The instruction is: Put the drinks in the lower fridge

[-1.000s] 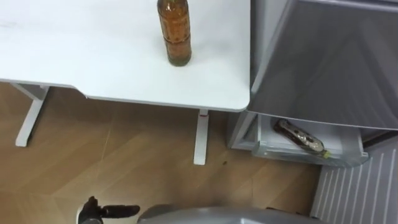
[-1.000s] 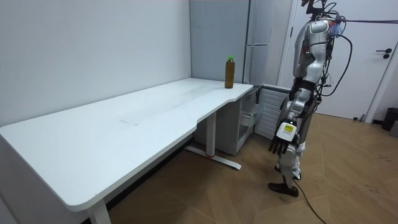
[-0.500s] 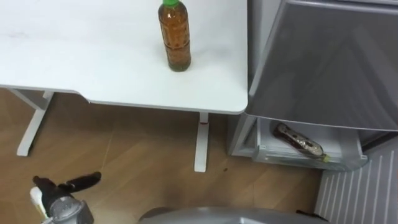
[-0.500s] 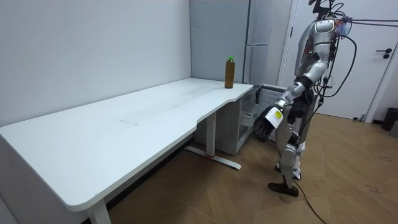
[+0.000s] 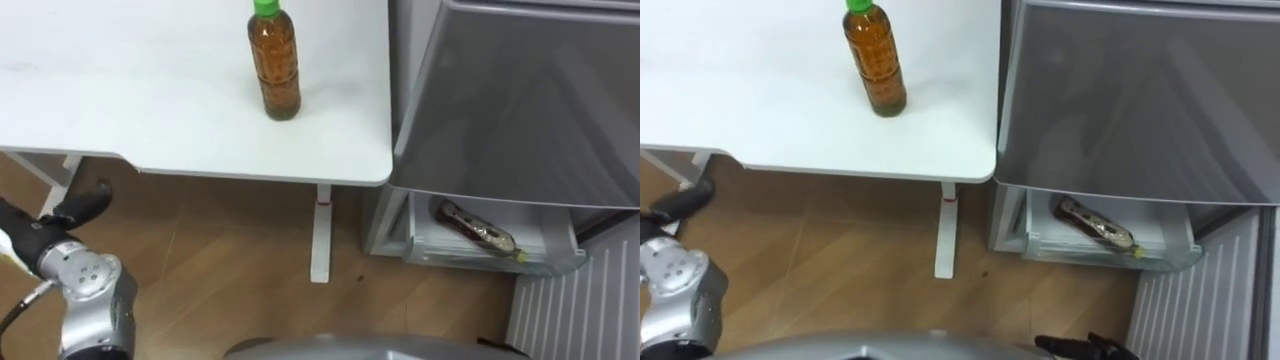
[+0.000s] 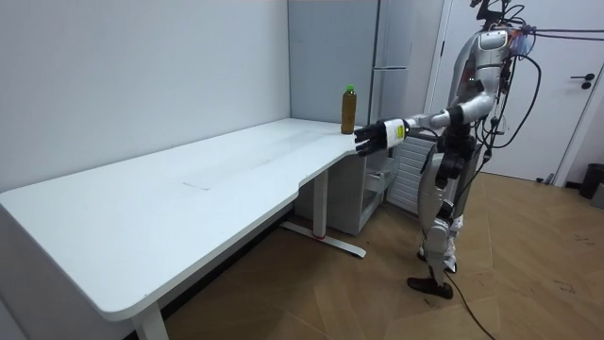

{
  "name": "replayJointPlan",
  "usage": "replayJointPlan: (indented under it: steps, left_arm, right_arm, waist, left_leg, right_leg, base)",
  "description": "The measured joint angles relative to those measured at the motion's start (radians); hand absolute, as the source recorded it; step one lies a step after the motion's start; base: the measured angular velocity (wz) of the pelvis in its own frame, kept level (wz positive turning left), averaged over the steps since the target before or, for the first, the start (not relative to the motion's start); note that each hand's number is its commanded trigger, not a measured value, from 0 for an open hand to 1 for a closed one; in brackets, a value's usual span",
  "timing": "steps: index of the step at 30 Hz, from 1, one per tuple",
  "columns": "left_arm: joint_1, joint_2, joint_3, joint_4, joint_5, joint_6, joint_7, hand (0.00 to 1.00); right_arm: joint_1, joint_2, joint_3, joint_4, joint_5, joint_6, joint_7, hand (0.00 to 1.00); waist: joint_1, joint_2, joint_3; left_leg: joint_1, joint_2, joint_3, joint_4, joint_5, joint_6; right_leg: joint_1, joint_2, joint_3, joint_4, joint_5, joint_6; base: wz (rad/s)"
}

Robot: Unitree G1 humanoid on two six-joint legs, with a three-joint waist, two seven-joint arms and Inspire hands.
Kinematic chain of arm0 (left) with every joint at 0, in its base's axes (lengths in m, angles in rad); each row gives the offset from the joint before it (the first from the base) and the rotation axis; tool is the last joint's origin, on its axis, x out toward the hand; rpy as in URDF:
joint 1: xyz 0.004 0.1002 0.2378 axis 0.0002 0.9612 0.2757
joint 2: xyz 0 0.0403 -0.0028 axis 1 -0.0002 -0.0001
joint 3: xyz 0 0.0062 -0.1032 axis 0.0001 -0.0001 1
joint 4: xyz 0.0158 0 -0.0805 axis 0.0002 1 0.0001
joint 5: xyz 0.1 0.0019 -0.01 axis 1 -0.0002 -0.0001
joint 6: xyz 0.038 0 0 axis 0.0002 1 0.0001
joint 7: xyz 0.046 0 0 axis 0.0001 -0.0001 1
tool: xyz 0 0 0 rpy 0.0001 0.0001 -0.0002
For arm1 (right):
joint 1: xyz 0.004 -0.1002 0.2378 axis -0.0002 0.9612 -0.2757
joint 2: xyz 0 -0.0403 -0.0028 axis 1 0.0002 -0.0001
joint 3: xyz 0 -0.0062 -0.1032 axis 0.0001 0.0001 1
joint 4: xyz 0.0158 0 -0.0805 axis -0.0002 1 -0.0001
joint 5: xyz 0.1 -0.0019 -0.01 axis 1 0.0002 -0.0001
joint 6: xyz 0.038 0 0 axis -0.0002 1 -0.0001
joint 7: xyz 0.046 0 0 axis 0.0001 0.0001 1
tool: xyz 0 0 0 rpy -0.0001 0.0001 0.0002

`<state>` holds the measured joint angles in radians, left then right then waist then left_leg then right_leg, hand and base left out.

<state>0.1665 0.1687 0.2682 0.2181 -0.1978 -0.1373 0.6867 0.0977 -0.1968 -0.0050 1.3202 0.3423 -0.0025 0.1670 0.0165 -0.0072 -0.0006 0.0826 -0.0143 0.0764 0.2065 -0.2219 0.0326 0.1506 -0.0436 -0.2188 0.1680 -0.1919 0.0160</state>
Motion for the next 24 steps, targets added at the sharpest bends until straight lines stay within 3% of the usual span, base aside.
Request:
replayJointPlan:
  steps: [3, 9, 14, 21, 24]
  left_arm:
    - [0.0, 0.0, -0.001, -0.068, 0.047, -0.002, -0.012, 0.0]
    - [-0.034, 0.0, -0.043, -0.224, 0.073, -0.001, -0.113, 0.0]
    - [-0.09, 0.0, -0.088, -0.241, 0.072, -0.001, -0.201, 0.0]
    - [-0.107, 0.001, -0.15, -0.239, 0.067, 0.027, -0.375, 0.0]
    - [-0.132, 0.001, -0.154, -0.223, -0.032, 0.051, -0.447, 0.0]
  right_arm:
    - [-0.002, 0.005, 0.001, 0.001, -0.001, -0.011, 0.0, 0.0]
    - [0.0, 0.005, -0.001, 0.0, -0.002, -0.023, 0.029, 0.0]
    - [-0.009, 0.005, 0.0, -0.001, -0.002, -0.028, 0.041, 0.0]
    - [-0.011, 0.005, -0.039, -0.001, -0.002, -0.024, 0.056, 0.0]
    - [-0.019, 0.005, -0.039, 0.0, -0.002, -0.017, 0.054, 0.0]
  waist:
    - [-0.01, -0.002, 0.0011]
    - [-0.03, -0.002, 0.0031]
    - [-0.051, -0.003, 0.0077]
    - [-0.09, 0.009, 0.0139]
    - [-0.093, 0.008, 0.0147]
  left_leg:
    - [-0.001, 0.0, 0.0, 0.0, 0.0, 0.0]
    - [-0.003, 0.002, 0.005, -0.002, 0.0, 0.0]
    - [-0.002, 0.001, 0.006, -0.001, 0.0, 0.0]
    - [-0.012, 0.002, 0.008, -0.006, 0.0, 0.0]
    - [-0.007, 0.005, 0.023, -0.009, 0.001, -0.001]
  right_leg:
    - [-0.001, 0.001, 0.013, -0.002, 0.0, 0.0]
    - [-0.005, 0.003, 0.022, -0.001, 0.0, 0.0]
    - [-0.005, 0.003, 0.026, -0.001, 0.0, 0.0]
    - [-0.019, 0.003, 0.029, -0.001, 0.0, 0.0]
    - [-0.025, 0.007, 0.051, -0.001, 0.0, 0.0]
  base:
    - [0.0]
    - [-0.03]
    - [0.0]
    - [0.0]
    - [-0.16]
